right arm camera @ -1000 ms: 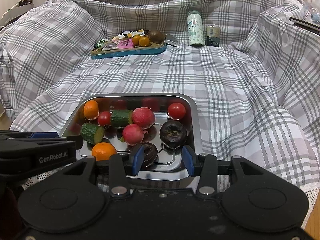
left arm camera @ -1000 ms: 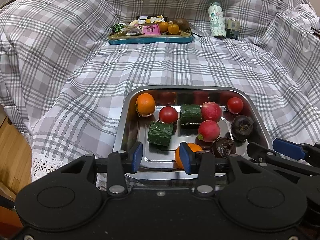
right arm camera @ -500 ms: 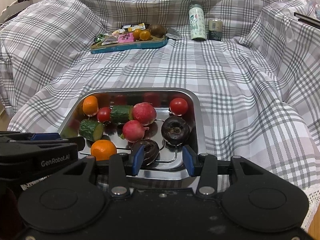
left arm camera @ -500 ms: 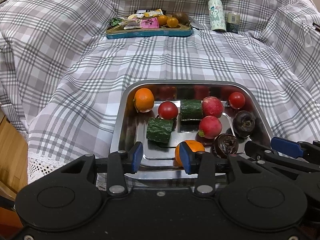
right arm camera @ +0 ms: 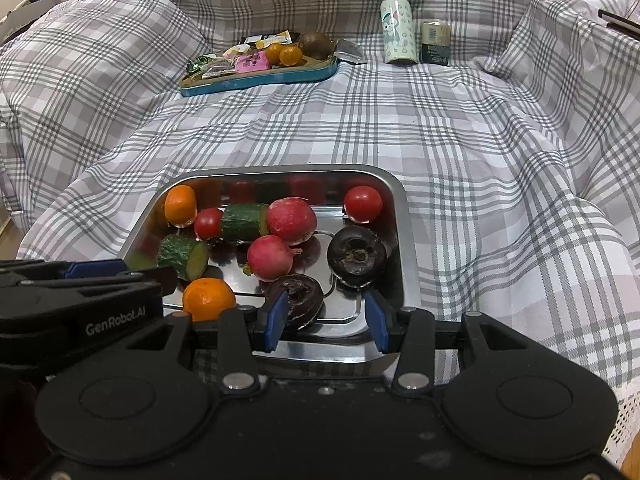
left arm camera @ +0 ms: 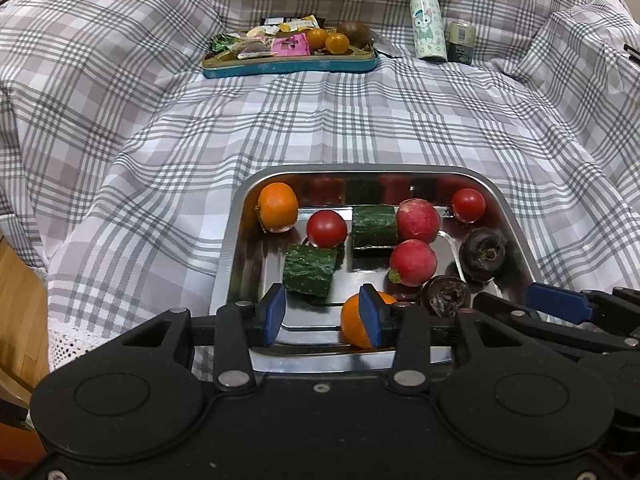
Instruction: Organize fruits
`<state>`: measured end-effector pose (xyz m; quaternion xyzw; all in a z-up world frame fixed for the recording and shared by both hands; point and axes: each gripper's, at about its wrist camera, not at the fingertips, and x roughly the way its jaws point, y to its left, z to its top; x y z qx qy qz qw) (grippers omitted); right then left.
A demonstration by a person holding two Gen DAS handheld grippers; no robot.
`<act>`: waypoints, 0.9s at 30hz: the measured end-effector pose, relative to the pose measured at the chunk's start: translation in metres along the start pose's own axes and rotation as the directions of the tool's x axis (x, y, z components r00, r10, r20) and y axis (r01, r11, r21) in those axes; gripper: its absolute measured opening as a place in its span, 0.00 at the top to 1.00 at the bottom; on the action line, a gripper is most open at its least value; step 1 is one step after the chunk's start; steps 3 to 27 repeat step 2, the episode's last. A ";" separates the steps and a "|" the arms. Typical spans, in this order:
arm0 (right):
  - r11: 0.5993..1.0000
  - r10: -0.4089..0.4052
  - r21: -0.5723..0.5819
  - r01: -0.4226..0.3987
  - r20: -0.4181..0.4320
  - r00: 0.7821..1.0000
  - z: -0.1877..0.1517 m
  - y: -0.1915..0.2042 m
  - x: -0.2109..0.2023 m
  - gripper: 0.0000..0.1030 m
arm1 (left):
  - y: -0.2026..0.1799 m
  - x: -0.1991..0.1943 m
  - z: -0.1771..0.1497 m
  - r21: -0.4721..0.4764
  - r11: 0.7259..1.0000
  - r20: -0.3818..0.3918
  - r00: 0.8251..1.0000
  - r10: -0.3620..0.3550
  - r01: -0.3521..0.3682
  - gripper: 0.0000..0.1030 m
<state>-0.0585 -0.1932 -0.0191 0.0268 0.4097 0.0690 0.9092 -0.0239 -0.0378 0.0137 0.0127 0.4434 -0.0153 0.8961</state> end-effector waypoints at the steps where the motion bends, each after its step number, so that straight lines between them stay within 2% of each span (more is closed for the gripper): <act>1: 1.000 0.002 -0.001 -0.002 -0.005 1.000 0.001 0.000 0.001 0.56 | 0.000 0.001 0.001 0.002 1.000 -0.005 1.000 -0.002 0.002 0.51; 27: 1.000 0.004 -0.002 -0.004 -0.009 1.000 0.001 0.000 0.002 0.56 | -0.001 0.002 0.002 0.004 1.000 -0.009 1.000 -0.004 0.004 0.51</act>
